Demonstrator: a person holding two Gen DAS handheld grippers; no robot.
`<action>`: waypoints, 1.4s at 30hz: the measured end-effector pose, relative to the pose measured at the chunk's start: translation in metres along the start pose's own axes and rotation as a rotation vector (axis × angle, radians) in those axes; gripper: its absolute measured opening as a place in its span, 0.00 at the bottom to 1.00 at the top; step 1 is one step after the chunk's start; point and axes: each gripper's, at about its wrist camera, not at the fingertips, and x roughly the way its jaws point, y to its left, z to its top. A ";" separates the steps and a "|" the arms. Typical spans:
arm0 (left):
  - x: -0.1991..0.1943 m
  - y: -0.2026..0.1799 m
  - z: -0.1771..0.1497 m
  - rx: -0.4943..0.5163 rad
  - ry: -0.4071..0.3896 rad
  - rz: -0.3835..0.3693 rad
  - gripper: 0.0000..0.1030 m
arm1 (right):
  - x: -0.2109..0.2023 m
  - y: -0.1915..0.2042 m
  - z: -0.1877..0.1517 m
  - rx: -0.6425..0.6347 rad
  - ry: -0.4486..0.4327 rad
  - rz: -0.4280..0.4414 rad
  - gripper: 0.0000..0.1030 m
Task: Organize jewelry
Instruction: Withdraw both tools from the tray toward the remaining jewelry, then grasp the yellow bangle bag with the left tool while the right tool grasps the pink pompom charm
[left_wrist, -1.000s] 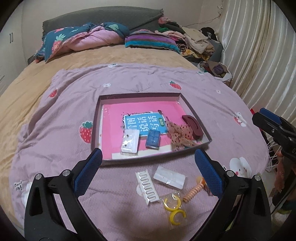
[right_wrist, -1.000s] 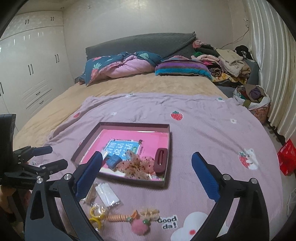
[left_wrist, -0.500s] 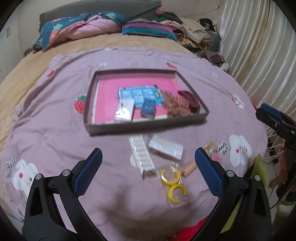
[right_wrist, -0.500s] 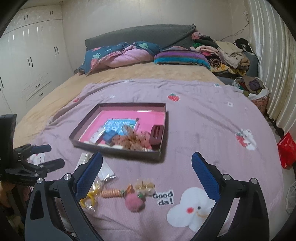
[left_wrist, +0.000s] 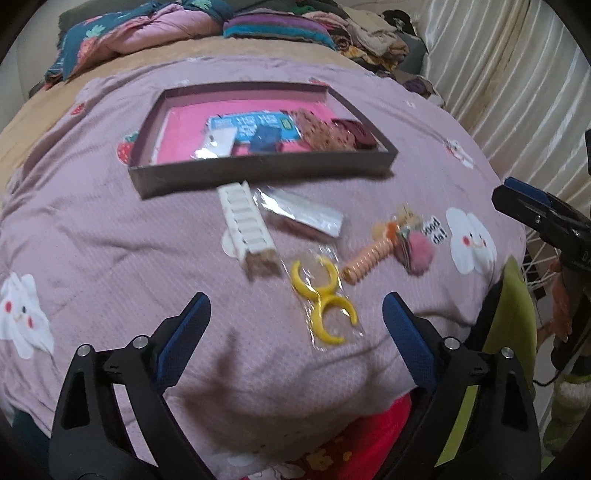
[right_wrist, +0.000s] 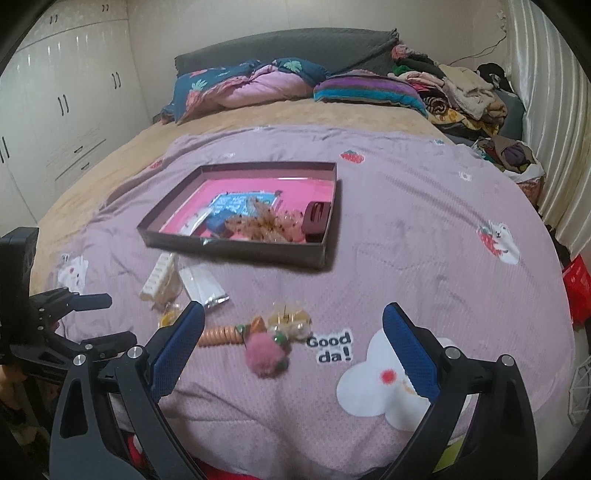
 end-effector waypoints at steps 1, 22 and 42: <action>0.001 -0.001 -0.002 0.002 0.003 -0.003 0.82 | 0.000 0.001 -0.001 -0.003 0.002 -0.001 0.94; 0.047 -0.028 -0.016 0.009 0.101 -0.092 0.49 | 0.033 0.000 -0.034 -0.038 0.119 0.056 0.77; 0.045 -0.009 -0.021 -0.029 0.109 -0.100 0.32 | 0.094 0.017 -0.038 -0.049 0.243 0.116 0.31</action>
